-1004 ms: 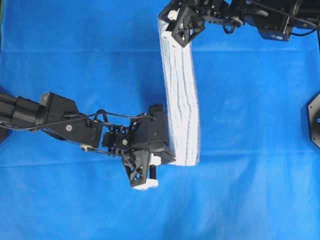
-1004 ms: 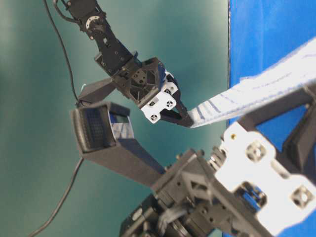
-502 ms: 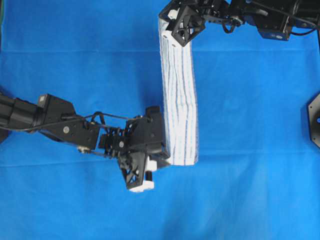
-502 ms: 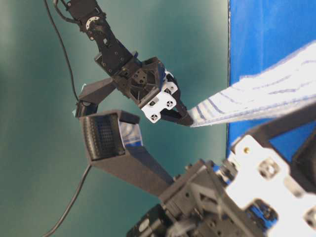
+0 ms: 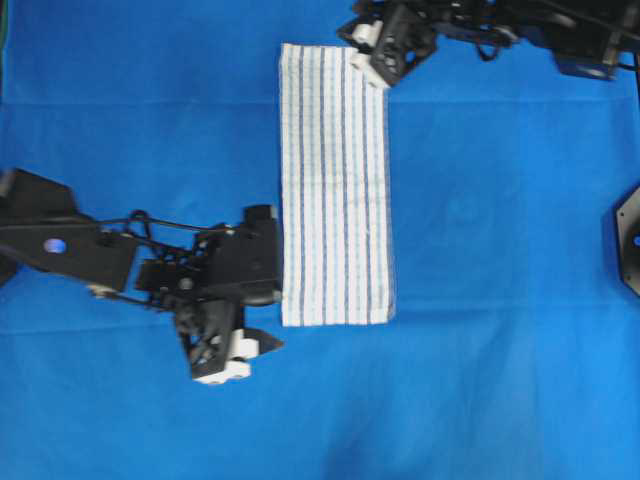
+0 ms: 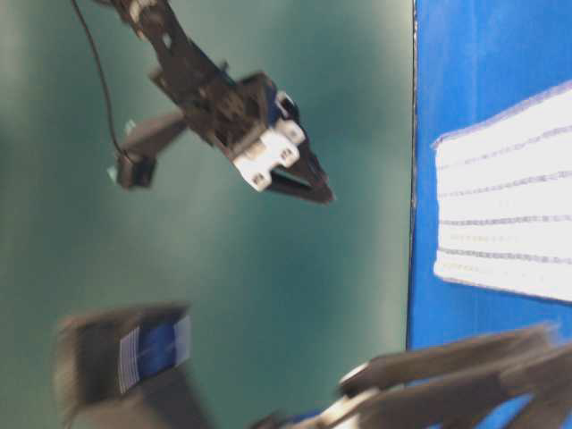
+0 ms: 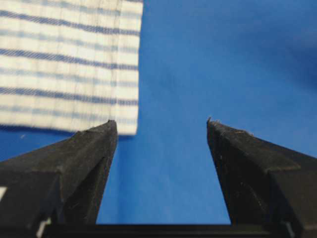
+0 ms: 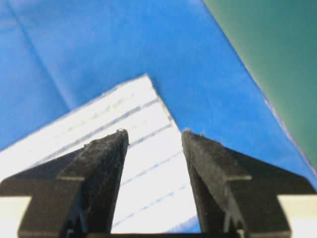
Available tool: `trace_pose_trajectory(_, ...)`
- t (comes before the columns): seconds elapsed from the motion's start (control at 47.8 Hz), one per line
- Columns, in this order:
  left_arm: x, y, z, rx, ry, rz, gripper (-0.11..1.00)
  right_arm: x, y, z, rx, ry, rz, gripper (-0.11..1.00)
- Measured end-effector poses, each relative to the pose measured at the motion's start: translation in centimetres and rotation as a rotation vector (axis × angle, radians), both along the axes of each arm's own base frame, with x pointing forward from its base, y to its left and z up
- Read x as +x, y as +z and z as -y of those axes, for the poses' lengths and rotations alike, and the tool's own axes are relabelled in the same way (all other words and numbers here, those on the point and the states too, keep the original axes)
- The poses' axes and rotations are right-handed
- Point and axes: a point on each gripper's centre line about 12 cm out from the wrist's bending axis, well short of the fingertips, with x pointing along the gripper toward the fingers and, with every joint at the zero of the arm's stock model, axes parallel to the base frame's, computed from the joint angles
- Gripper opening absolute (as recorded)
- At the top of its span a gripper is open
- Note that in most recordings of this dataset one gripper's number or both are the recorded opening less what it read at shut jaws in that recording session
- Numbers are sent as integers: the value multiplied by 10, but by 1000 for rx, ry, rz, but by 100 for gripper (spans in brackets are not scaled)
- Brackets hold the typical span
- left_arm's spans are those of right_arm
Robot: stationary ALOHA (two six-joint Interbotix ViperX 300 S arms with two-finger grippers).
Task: Fold the blue towel.
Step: 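Open both grippers and withdraw them sideways, then pinch the strip's top corners with both grippers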
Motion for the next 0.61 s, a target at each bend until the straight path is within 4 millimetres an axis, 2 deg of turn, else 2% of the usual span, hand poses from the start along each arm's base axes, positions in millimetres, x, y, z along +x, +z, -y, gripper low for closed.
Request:
trace_pose_trajectory(0.23,-35,35,-13,-6,-5,134,65,-41,22,-38,-41,52,95,53)
trace_pose_trajectory(0.439,-62,56,-40,21,24,362,65,-76,39,-95,-81,173,272,53)
trace_pose_trajectory(0.607,-84,71,-61,88,47,531,65,-104,51,-131,-105,269,392,53)
